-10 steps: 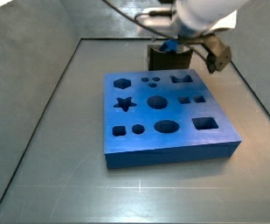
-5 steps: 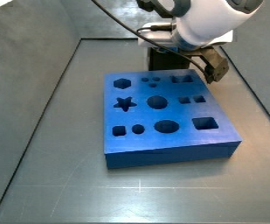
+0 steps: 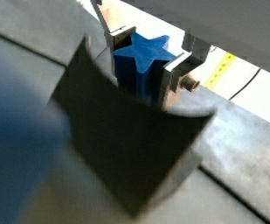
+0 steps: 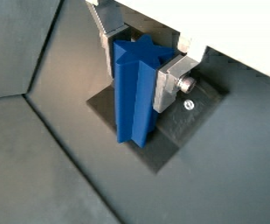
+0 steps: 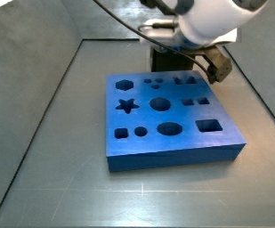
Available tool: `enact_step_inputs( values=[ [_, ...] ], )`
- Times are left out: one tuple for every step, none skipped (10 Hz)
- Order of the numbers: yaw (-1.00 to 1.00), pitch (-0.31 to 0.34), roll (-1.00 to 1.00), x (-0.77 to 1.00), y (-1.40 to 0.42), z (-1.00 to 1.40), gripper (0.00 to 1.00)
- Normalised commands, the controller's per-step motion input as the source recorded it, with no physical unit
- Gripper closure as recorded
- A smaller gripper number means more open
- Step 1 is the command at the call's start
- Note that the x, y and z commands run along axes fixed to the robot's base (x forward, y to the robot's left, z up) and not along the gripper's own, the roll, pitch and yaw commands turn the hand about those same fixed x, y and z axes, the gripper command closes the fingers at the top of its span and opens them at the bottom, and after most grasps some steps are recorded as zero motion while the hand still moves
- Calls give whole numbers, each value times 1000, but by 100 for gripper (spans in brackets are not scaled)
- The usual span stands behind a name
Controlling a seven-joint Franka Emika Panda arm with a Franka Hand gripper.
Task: Pick up the star object. Move up. Place the star object on the fixture. Regrasp the star object. Move to above the board. Insert the star object.
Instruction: Move to above the board.
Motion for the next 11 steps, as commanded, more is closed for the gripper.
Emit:
enact_step_inputs(
  values=[
    [-224,85,120,-287,-36,1000,100],
    [-144,109,58,-269,-28,1000,100],
    [-114,129,41,-263,-28,1000,100],
    [-55,167,8,-252,-30,1000,100],
    [-11,185,-15,-239,-29,1000,100],
    [50,187,-44,-223,-28,1000,100],
    [84,170,-44,-215,-29,1000,100],
    [120,123,-45,-202,-28,1000,100],
    [130,99,-45,-197,-27,1000,100],
    [136,50,-47,-184,-26,1000,100],
    [133,15,-46,-176,-24,1000,100]
  ],
)
